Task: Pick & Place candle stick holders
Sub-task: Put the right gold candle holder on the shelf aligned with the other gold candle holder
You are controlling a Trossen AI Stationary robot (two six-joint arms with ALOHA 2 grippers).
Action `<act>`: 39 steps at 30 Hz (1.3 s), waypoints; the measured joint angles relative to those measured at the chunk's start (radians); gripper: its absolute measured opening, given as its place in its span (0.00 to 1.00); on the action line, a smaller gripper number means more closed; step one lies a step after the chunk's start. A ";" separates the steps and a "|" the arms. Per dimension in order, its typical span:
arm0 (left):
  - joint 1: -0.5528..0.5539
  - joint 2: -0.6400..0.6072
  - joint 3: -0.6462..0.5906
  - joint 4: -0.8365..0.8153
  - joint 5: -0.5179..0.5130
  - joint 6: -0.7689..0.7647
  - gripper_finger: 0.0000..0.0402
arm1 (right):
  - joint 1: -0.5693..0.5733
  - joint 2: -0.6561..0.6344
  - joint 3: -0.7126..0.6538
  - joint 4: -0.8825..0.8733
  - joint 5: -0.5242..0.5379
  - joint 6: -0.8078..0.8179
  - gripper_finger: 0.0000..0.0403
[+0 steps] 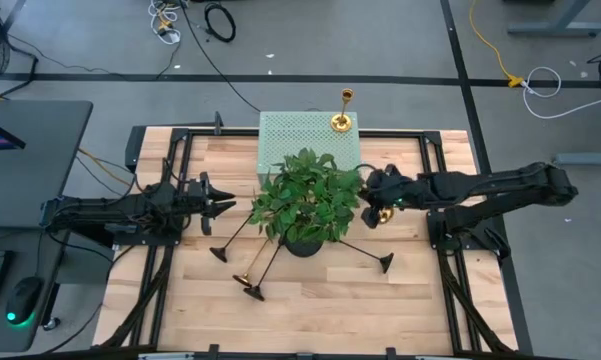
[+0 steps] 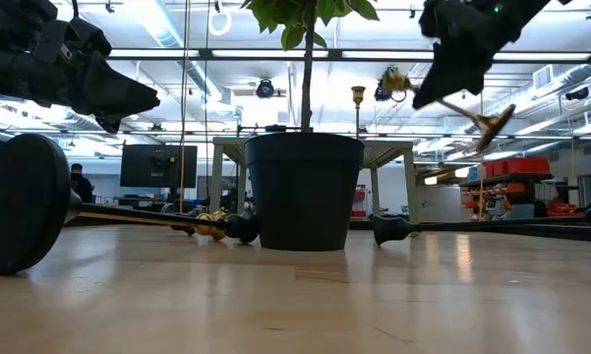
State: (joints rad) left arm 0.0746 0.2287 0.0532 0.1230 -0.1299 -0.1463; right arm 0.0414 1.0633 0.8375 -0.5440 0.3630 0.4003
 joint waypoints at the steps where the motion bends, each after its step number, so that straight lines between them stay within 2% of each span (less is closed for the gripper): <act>1: 0.000 0.000 0.000 0.000 0.000 0.000 0.25 | 0.000 -0.014 0.000 0.013 0.023 -0.011 0.01; 6: 0.000 0.000 0.000 0.000 0.000 0.000 0.25 | -0.002 -0.057 0.000 0.078 0.149 -0.044 0.01; 11: 0.000 0.000 0.000 0.000 0.000 0.000 0.25 | -0.017 -0.063 0.000 0.180 0.226 -0.111 0.01; 17: 0.000 0.000 0.000 0.000 0.000 0.000 0.25 | -0.052 -0.063 0.000 0.357 0.272 -0.245 0.01; 24: 0.000 0.000 0.000 0.000 0.000 0.000 0.25 | -0.071 -0.063 0.000 0.554 0.263 -0.414 0.01; 29: 0.000 0.000 0.000 0.000 0.000 -0.001 0.25 | -0.098 -0.063 -0.050 0.755 0.199 -0.517 0.01; 39: 0.000 0.000 0.000 0.000 0.000 -0.001 0.25 | -0.259 -0.063 -0.273 1.187 -0.092 -0.543 0.01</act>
State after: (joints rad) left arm 0.0746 0.2287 0.0532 0.1226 -0.1299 -0.1471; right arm -0.2176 1.0008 0.5646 0.6431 0.2713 -0.1426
